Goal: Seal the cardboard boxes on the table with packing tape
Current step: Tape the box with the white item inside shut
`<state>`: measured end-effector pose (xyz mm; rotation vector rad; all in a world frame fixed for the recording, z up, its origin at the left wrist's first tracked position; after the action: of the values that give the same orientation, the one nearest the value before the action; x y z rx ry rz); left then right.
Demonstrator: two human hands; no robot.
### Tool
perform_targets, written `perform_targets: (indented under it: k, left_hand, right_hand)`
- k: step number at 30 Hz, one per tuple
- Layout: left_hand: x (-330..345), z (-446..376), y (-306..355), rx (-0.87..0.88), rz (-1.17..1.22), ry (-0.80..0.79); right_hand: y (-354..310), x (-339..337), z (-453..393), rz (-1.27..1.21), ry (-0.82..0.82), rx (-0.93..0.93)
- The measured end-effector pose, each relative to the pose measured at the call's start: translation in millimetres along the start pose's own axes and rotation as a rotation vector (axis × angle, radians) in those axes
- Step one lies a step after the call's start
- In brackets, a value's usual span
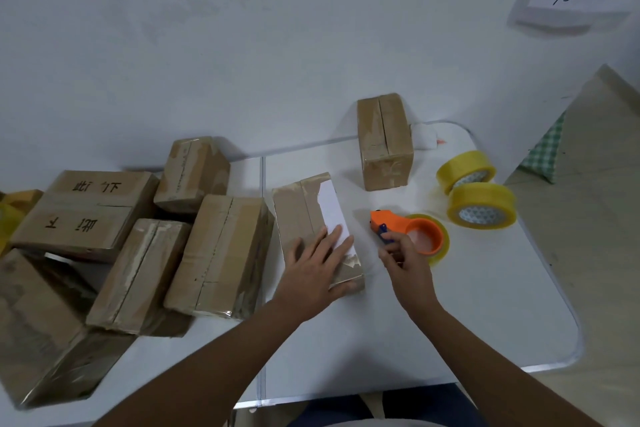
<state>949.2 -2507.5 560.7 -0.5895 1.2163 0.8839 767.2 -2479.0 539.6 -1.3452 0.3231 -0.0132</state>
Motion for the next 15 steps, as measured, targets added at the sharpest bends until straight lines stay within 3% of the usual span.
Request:
perform_targets:
  k: [7,15]
  left_hand:
    - [3.5,0.1,-2.0,0.046,-0.052,0.04]
    - [4.8,-1.5,-0.8,0.068,-0.052,0.058]
  right_hand:
    - [-7.4,11.9,-8.1,0.106,-0.035,-0.138]
    - [-4.3,46.8,-9.6,0.165,-0.123,-0.142]
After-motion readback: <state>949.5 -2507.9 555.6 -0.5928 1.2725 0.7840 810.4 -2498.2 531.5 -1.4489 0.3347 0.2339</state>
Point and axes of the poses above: each hand's wrist, its own z-axis away from the middle knuckle, its own x-axis out of the palm, y = z × x, the point moved 7 cm from there along -z, towards the middle knuckle, and after that the axes turned 5 degrees about -y, right-handed, at the moved point
